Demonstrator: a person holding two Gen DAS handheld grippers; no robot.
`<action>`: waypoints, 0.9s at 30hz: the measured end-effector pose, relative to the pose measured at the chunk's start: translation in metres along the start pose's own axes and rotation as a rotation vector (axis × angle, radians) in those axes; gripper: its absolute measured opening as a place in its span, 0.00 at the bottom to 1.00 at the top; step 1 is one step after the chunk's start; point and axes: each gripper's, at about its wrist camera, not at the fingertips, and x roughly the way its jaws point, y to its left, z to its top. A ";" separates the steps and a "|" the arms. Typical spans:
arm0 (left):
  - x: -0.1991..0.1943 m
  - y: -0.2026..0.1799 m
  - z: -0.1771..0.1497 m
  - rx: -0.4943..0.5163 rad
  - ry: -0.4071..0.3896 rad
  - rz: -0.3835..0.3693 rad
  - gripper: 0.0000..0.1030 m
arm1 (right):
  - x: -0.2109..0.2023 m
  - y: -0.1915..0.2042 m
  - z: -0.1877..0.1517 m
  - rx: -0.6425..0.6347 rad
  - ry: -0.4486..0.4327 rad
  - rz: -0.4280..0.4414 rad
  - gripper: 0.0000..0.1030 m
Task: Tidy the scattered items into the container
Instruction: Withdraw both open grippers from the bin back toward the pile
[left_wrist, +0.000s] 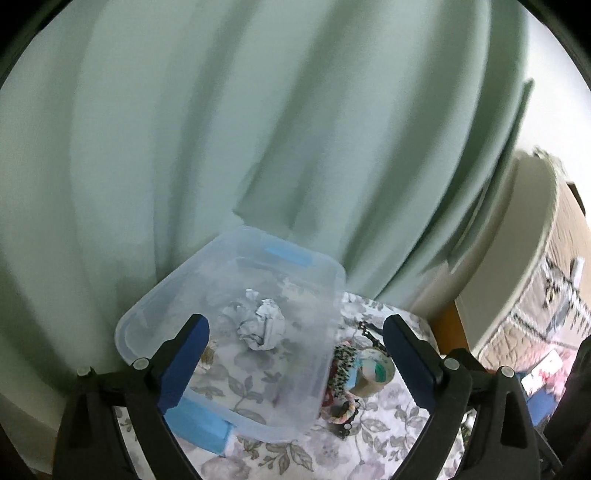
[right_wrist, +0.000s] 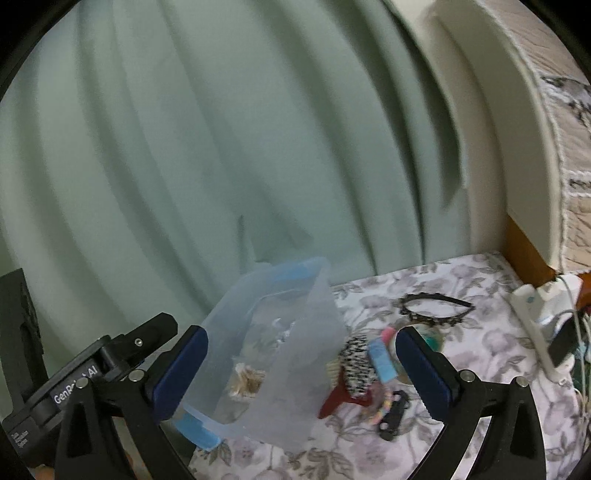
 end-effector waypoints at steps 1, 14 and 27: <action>-0.002 -0.006 -0.001 0.012 -0.004 0.000 0.93 | -0.003 -0.005 0.000 0.007 0.000 -0.001 1.00; 0.011 -0.051 -0.027 0.079 0.027 -0.013 1.00 | -0.033 -0.060 -0.005 0.029 -0.047 -0.084 1.00; 0.031 -0.072 -0.048 0.138 0.036 0.006 1.00 | -0.027 -0.106 -0.022 0.109 -0.006 -0.118 1.00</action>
